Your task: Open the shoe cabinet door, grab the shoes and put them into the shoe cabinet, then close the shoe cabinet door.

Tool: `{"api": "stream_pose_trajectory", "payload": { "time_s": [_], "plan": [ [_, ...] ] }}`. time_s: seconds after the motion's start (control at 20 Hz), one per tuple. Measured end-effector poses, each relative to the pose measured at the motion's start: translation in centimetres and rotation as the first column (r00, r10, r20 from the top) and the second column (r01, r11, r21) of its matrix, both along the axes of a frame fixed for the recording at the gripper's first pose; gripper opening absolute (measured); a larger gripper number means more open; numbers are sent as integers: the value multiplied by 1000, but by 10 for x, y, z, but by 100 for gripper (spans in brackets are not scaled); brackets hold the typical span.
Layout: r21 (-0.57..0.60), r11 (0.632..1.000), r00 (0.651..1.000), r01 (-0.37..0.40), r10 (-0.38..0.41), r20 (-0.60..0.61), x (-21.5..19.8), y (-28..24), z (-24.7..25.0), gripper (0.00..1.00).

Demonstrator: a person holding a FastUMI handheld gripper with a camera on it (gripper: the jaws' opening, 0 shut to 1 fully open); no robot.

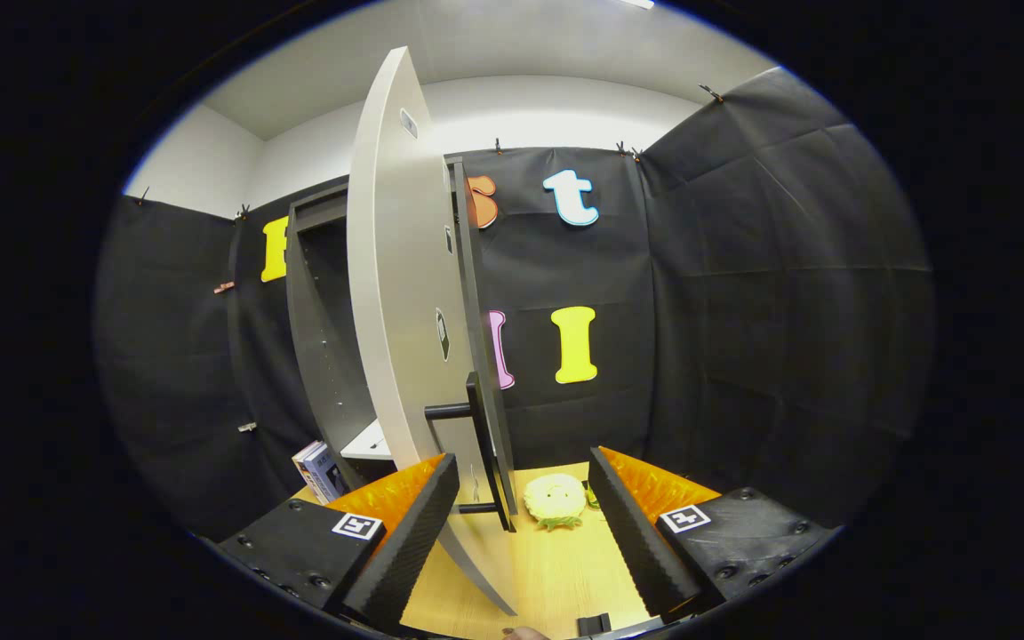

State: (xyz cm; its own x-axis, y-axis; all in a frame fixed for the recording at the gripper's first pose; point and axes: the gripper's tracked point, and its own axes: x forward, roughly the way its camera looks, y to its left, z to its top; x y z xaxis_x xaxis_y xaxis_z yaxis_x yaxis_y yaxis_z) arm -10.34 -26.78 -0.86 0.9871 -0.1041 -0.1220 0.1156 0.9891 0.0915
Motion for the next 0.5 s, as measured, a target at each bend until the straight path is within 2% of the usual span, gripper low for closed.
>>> {"api": "stream_pose_trajectory", "payload": {
  "time_s": [0.5],
  "plan": [
    [-5,998,998,-65,65,-11,12,86,-5,98]
  ]
}}
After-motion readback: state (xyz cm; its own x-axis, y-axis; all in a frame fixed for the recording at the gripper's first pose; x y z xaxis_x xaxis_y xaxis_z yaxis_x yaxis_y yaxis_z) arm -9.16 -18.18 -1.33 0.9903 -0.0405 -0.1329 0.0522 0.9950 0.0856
